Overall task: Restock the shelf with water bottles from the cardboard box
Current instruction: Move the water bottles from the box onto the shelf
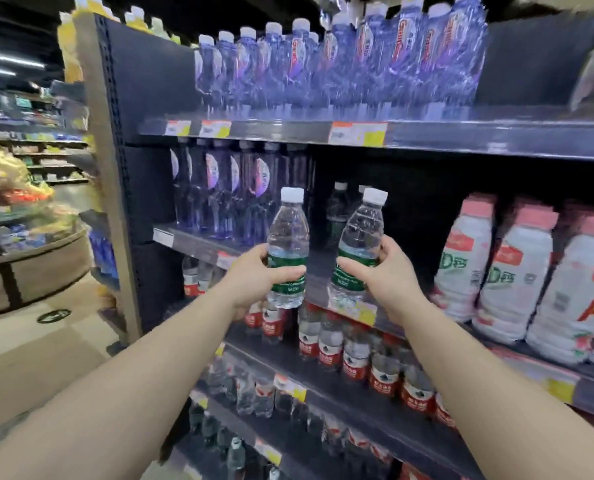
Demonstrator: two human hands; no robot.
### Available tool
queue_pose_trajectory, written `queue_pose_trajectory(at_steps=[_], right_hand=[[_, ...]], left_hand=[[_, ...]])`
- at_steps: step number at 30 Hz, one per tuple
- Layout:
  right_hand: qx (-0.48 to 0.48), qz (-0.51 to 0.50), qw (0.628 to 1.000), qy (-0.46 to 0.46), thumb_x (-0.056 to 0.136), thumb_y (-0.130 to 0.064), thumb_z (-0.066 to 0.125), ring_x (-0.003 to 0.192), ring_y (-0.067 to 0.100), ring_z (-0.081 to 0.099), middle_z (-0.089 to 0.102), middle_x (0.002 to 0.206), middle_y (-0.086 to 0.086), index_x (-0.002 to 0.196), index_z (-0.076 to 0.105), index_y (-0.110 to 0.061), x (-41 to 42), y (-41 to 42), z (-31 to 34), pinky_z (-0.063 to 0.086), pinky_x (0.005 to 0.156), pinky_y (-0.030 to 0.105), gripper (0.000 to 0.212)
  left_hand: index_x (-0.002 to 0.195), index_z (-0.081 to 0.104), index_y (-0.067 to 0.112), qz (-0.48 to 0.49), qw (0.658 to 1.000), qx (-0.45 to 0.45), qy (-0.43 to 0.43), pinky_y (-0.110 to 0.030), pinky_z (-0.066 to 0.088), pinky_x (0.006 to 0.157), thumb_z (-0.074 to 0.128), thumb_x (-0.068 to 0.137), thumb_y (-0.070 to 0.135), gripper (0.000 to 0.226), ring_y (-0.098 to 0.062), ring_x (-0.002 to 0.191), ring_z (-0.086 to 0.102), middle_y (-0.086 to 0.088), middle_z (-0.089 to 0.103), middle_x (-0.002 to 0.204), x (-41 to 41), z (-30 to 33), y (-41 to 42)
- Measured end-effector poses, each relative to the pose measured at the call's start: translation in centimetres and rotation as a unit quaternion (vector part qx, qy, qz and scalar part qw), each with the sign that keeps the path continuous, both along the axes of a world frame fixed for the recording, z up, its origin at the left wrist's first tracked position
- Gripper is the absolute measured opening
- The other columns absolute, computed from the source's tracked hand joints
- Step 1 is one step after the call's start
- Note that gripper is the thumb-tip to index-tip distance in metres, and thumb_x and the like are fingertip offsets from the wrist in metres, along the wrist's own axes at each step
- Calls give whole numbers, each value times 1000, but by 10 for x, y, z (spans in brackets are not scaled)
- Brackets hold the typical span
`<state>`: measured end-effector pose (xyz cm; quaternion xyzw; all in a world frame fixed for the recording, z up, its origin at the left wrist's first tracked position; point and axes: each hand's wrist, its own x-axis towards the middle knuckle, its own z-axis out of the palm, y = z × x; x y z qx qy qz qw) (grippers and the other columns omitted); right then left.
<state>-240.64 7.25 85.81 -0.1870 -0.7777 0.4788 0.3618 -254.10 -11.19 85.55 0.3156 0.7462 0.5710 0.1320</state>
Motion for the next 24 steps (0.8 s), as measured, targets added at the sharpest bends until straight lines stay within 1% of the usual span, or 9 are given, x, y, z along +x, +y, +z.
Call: queue_pose_trajectory(at_steps=[2, 4, 7, 9, 11, 15, 18, 20, 24], right_hand=[[-8, -50, 999, 6, 68, -43, 85, 121, 12, 53, 57, 130, -10, 130, 51, -29, -31, 0, 0, 49, 97, 37, 72], [-16, -90, 996, 2, 66, -44, 85, 118, 14, 57, 60, 127, -10, 128, 51, -31, -52, 0, 2, 49, 100, 44, 72], [-17, -141, 990, -4, 68, -43, 85, 114, 13, 58, 61, 124, -12, 130, 50, -30, -68, 0, 4, 50, 98, 41, 73], [-17, -167, 986, -10, 69, -40, 85, 108, 10, 59, 61, 118, -14, 130, 50, -29, -72, 1, 5, 51, 92, 34, 71], [-16, -179, 983, -20, 70, -37, 85, 105, 9, 60, 61, 114, -15, 129, 50, -29, -72, 5, 6, 50, 88, 29, 69], [-17, -182, 983, -23, 70, -33, 86, 103, 8, 61, 63, 114, -14, 131, 50, -27, -65, 16, 6, 52, 89, 30, 71], [-4, -187, 982, -34, 69, -33, 86, 99, 4, 61, 63, 108, -18, 131, 49, -27, -59, 25, 5, 50, 85, 26, 72], [16, -200, 978, -48, 70, -35, 86, 96, 4, 59, 60, 106, -19, 133, 46, -28, -58, 28, 2, 47, 82, 23, 75], [53, -257, 961, -80, 71, -43, 83, 100, 10, 56, 54, 110, -17, 139, 38, -26, -66, 30, -7, 48, 81, 28, 84]], left_hand=[[144, 43, 27, -33, 999, -29, 19, -44, 52, 96, 80, 48, 72, 112, -24, 124, 56, 1, 50, 146, -43, 8, 7], [146, 41, 27, -67, 996, -44, 44, -37, 52, 87, 80, 64, 65, 98, -24, 125, 53, 2, 45, 149, -76, 16, 18], [150, 38, 22, -102, 991, -38, 76, -35, 40, 101, 76, 76, 54, 89, -24, 134, 45, -1, 38, 155, -108, 25, 34], [149, 40, 19, -125, 990, -24, 62, -31, 37, 100, 77, 77, 50, 86, -20, 131, 46, 0, 41, 153, -115, 25, 42], [147, 41, 18, -135, 990, -6, 33, -30, 38, 98, 80, 75, 48, 87, -19, 128, 48, 2, 45, 150, -115, 19, 50], [143, 46, 18, -139, 990, -8, 15, -28, 40, 92, 81, 76, 43, 80, -20, 122, 55, 2, 55, 139, -109, 9, 63], [123, 58, 23, -137, 990, 14, -15, -32, 49, 92, 84, 75, 36, 57, -15, 107, 64, 7, 67, 118, -101, 5, 70], [116, 60, 25, -139, 989, 42, -37, -32, 52, 90, 84, 75, 30, 48, -12, 100, 67, 8, 70, 111, -99, 1, 74], [121, 61, 22, -146, 987, 54, -42, -34, 52, 93, 86, 73, 31, 54, -14, 102, 68, 7, 71, 111, -105, -7, 80]])
